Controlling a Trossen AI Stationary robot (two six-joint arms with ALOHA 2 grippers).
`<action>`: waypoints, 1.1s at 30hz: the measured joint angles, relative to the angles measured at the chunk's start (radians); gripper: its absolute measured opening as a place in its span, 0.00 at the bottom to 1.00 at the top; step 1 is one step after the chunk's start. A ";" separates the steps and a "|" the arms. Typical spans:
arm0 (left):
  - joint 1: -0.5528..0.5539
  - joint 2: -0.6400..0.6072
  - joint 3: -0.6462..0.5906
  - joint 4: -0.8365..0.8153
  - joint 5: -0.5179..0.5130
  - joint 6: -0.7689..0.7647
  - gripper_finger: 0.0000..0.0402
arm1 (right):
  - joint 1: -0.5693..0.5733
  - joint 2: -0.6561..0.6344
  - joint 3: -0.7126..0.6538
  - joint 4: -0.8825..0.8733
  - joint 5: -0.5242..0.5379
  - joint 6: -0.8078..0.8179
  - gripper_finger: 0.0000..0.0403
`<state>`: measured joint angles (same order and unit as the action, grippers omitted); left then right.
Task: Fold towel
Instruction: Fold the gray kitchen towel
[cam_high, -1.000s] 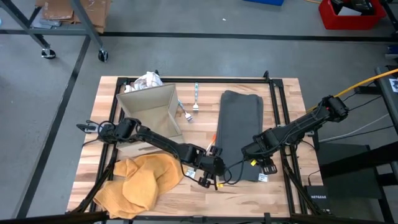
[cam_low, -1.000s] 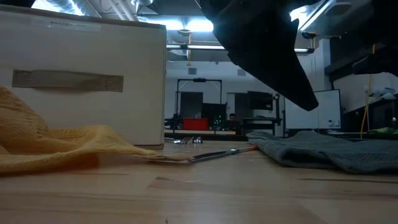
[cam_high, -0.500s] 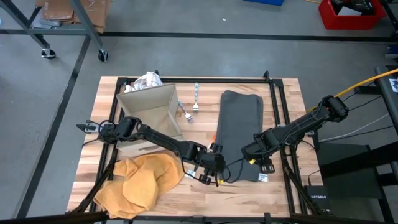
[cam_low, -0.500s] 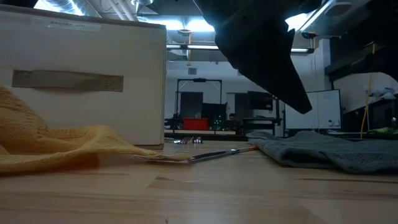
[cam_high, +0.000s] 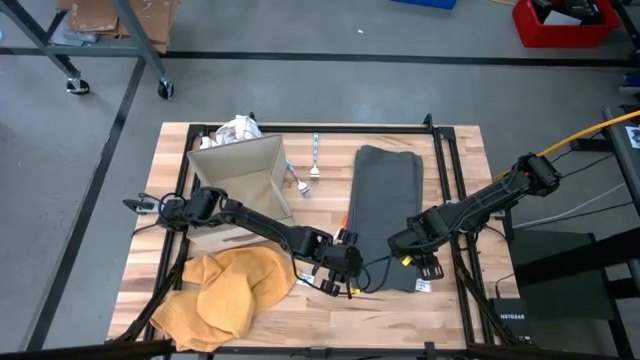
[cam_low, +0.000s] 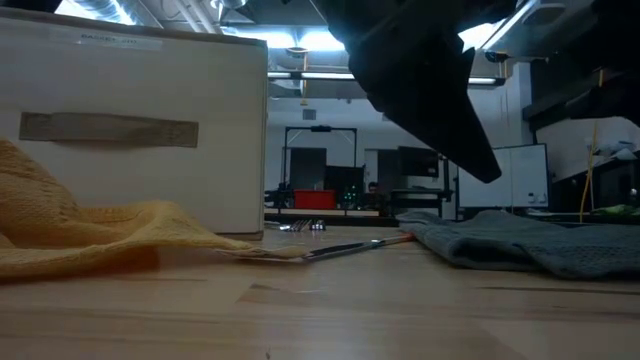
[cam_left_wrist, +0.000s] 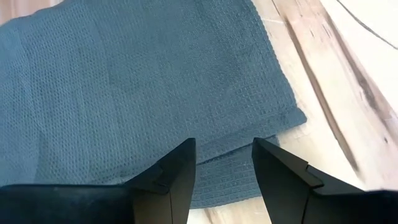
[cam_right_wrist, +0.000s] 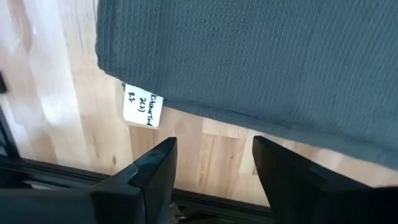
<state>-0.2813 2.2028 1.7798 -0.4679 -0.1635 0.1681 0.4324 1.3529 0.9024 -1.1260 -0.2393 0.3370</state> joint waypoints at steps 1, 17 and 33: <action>-0.001 0.000 0.000 0.000 0.000 -0.007 0.37 | 0.000 0.000 0.000 0.000 -0.010 0.027 0.53; -0.047 0.000 -0.007 -0.070 0.002 0.052 0.37 | 0.216 0.047 0.000 0.159 0.092 0.338 0.53; -0.048 0.071 -0.007 -0.055 -0.013 0.154 0.37 | 0.363 0.232 0.000 0.275 0.118 0.446 0.53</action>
<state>-0.3294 2.2741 1.7729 -0.5229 -0.1767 0.3222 0.7949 1.5853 0.9020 -0.8513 -0.1215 0.7826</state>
